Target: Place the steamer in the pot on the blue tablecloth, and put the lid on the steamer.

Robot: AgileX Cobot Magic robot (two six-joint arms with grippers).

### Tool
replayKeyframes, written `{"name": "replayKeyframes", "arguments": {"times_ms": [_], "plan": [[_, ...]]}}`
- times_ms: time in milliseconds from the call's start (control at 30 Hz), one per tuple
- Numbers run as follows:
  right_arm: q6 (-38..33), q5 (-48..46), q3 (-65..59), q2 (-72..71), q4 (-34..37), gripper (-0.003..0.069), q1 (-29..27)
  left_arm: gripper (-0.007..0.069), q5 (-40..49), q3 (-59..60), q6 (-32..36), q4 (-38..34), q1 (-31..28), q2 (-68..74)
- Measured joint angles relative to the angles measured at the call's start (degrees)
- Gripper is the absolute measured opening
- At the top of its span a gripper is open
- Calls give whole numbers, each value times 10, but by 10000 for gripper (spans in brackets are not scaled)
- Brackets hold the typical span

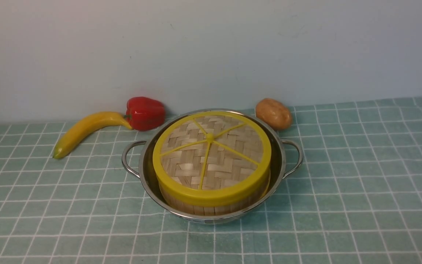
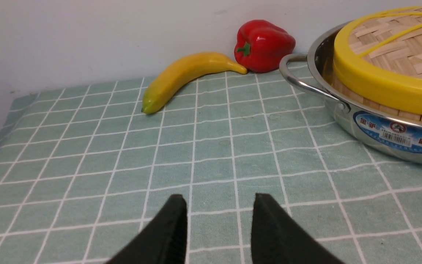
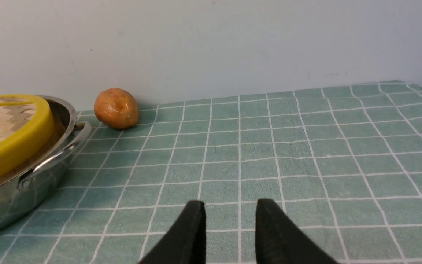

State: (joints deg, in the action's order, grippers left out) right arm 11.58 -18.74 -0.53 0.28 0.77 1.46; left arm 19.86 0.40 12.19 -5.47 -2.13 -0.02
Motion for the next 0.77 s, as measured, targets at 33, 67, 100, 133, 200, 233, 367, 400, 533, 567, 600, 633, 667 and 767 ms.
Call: {"name": "replayKeyframes", "arguments": {"times_ms": [33,67,100,133,200,233,367,400,533,567,600,633,667,767], "plan": [[0,0,0,0,0,225,0,242,0,0,0,0,0,0],[0,0,0,0,0,228,0,242,0,0,0,0,0,0],[0,0,0,0,0,230,0,242,0,0,0,0,0,0],[0,0,0,0,0,232,0,242,0,0,0,0,0,0],[0,0,0,0,0,237,0,242,0,0,0,0,0,0],[0,0,0,0,0,239,0,242,0,0,0,0,0,0],[1,0,0,0,0,239,0,242,0,0,0,0,0,0],[1,0,0,0,0,240,0,242,0,0,0,0,0,0],[1,0,0,0,0,240,0,242,0,0,0,0,0,0],[1,0,0,0,0,240,0,242,0,0,0,0,0,0],[1,0,0,0,0,240,0,242,0,0,0,0,0,0],[1,0,0,0,0,240,0,242,0,0,0,0,0,0],[1,0,0,0,0,240,0,242,0,0,0,0,0,0],[1,0,0,0,0,240,0,242,0,0,0,0,0,0]]}}
